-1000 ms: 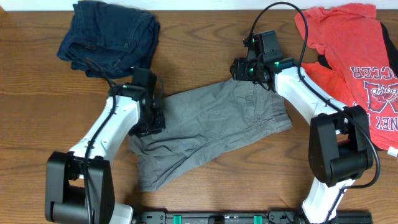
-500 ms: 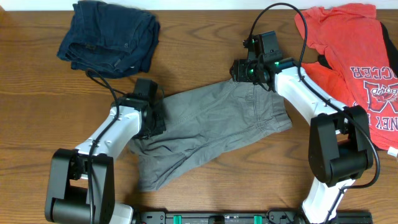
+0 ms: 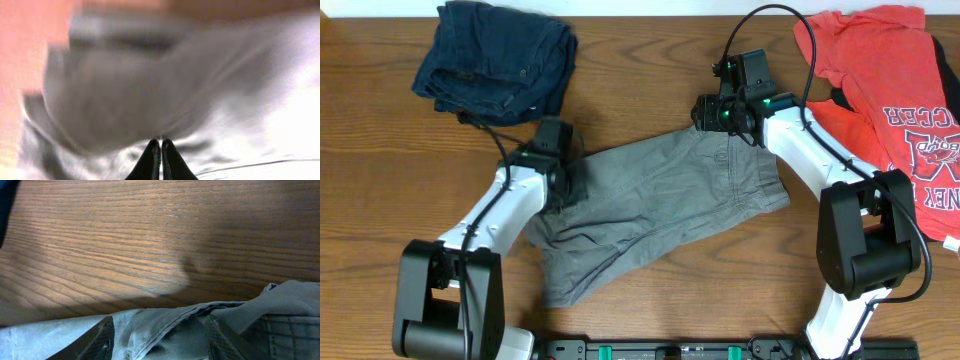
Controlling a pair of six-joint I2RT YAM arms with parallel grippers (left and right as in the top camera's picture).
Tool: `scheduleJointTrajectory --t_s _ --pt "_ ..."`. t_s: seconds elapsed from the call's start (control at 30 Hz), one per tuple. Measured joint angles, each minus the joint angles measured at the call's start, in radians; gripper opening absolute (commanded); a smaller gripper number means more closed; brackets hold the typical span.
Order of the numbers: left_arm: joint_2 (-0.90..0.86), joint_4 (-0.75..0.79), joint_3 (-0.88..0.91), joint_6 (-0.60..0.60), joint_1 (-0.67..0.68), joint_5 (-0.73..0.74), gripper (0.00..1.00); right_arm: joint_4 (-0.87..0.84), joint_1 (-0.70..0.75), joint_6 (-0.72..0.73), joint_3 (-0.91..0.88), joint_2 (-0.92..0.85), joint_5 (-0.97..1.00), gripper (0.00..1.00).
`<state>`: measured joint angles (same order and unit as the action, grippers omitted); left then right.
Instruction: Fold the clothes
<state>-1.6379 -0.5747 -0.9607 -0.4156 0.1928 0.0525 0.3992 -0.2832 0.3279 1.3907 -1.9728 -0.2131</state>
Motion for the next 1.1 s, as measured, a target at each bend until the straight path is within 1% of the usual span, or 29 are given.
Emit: scheduleJointTrajectory --t_s 0.2,0.3,0.4,0.43,0.5,0.57,0.7,0.87,1.1 --pt "0.004 0.013 -0.089 0.0 0.0 0.0 0.06 0.003 0.002 0.0 0.0 0.0 0.0 0.57" --pt "0.008 -0.033 -0.1 0.0 0.0 0.0 0.07 0.016 0.006 -0.002 0.0 0.0 -0.001 0.57" --pt "0.009 -0.126 -0.1 0.0 0.0 0.0 0.17 0.024 0.007 -0.003 0.0 0.0 0.0 0.59" --pt "0.009 -0.162 -0.1 0.0 0.0 0.0 0.26 0.024 0.007 -0.003 0.0 0.0 0.0 0.59" --pt "0.009 -0.216 -0.1 0.001 0.0 0.0 0.38 0.024 0.007 -0.004 0.0 0.0 0.0 0.6" --pt "0.009 -0.244 -0.098 0.003 0.0 0.0 0.44 0.024 0.007 -0.004 0.0 0.0 0.0 0.61" --pt "0.01 -0.225 -0.066 -0.003 0.005 0.001 0.44 0.025 0.007 -0.006 0.0 0.0 -0.001 0.61" --pt "0.01 -0.122 0.035 -0.013 0.017 0.009 0.44 0.035 0.007 -0.008 0.0 0.0 0.0 0.62" --pt "0.01 -0.033 0.118 -0.056 0.018 0.014 0.44 0.043 0.007 -0.011 0.0 0.0 0.0 0.63"
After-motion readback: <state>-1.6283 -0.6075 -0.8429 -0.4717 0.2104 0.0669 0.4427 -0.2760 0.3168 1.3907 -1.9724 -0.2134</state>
